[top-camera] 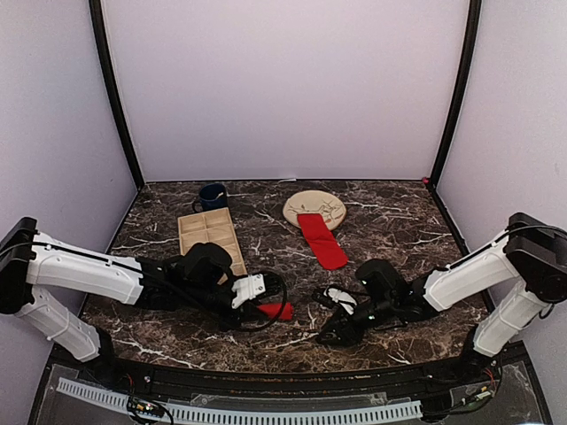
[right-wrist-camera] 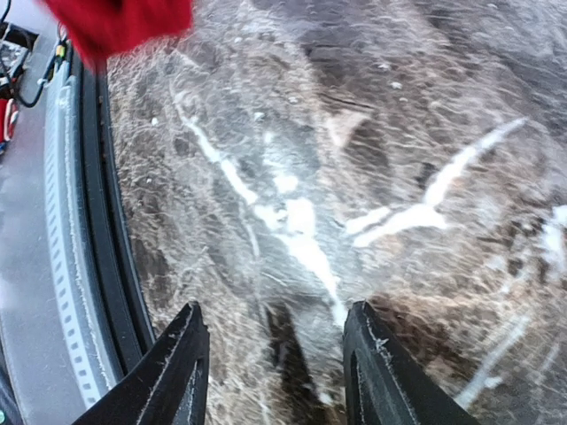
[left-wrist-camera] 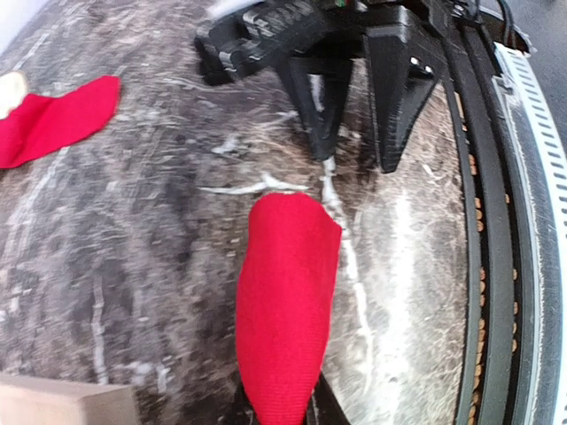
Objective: Roll the socks
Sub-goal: Pick up the sock from the center of the board.
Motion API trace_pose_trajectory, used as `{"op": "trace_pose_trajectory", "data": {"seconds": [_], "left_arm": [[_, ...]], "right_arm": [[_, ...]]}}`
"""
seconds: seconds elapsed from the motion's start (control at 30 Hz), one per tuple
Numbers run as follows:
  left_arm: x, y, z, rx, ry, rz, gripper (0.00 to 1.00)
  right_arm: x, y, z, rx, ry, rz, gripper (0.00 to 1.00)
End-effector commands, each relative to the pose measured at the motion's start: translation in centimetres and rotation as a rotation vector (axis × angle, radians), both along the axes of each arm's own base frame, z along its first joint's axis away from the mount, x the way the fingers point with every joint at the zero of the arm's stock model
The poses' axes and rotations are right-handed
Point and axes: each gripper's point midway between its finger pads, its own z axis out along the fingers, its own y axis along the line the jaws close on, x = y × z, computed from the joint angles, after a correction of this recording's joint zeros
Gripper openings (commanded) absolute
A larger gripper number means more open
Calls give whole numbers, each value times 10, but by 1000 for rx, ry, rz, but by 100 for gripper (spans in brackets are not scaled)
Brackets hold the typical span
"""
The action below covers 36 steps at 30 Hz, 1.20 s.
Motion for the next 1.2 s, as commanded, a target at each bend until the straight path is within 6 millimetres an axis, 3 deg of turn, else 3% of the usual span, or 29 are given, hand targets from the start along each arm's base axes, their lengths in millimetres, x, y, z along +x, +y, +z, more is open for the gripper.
{"op": "trace_pose_trajectory", "data": {"seconds": [0.0,0.2,0.37,0.73,1.17], "left_arm": [[25,18,39,11,-99,77,3],[53,48,79,0,-210,190,3],[68,71,90,36,-248,258,0],[102,119,83,135,-216,397,0],[107,169,70,261,-147,533,0]], "right_arm": [[11,-11,-4,-34,-27,-76,48],[16,-6,5,-10,-51,-74,48],[20,-3,11,-2,-72,-71,48],[25,6,21,22,-96,-51,49],[26,12,21,30,-100,-28,49]]}}
